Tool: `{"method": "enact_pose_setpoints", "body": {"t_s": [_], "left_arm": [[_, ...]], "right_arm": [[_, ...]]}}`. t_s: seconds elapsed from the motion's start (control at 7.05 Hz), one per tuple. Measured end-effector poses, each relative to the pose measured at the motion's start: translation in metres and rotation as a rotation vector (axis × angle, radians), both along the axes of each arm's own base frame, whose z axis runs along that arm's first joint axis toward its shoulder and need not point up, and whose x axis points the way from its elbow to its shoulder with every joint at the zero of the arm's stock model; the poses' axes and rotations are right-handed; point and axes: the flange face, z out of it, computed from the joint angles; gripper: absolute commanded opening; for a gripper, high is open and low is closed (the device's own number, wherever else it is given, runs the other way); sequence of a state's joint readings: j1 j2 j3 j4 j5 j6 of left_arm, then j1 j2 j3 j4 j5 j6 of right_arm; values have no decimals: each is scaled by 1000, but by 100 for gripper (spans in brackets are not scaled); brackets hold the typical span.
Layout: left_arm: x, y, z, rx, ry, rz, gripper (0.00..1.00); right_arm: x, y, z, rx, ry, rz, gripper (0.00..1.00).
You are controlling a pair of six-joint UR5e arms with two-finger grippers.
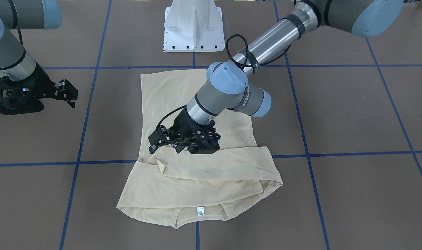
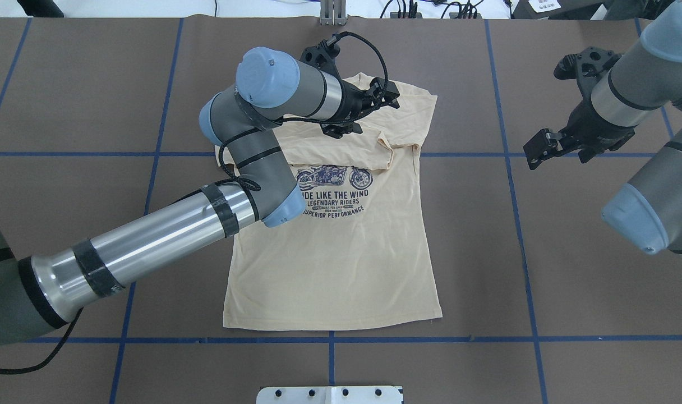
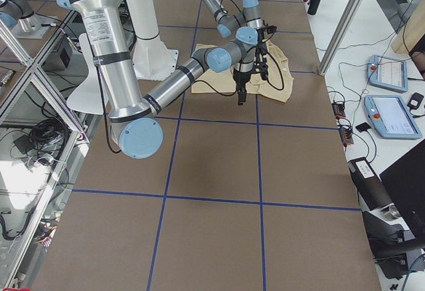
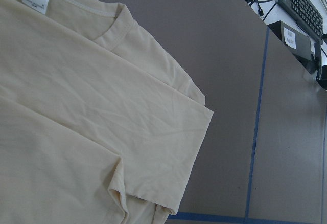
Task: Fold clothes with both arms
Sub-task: 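Move the left gripper to the shirt side while the right gripper lowers to the hem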
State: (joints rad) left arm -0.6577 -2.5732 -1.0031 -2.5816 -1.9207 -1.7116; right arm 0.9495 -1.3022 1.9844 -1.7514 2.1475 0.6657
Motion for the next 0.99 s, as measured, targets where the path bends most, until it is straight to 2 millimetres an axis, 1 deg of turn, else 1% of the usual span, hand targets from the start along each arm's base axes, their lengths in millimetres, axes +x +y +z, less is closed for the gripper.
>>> {"method": "enact_pose_setpoints", "body": {"t_s": [0.14,0.28,0.43,0.57,0.71,0.85,0.99], "left_arm": [[-25,2,15,-20,-26,25,100],[-62,10,30,-30,-62,49,100],[-98,28,39,-23,-121,66,100],[-129,49,39,-7,-195,83,100],[-155,70,41,10,-255,99,100],[-176,89,52,19,-287,110,100],[-192,106,62,26,-301,118,100]], "right_arm": [[2,4,-5,0,-9,10,100],[3,9,-10,-5,-21,27,100],[1,17,-17,-15,-37,44,100],[-3,27,-25,-27,-51,56,100],[-10,40,-32,-46,-65,66,100],[-21,55,-39,-64,-88,79,100],[-35,72,-40,-73,-122,102,100]]}}
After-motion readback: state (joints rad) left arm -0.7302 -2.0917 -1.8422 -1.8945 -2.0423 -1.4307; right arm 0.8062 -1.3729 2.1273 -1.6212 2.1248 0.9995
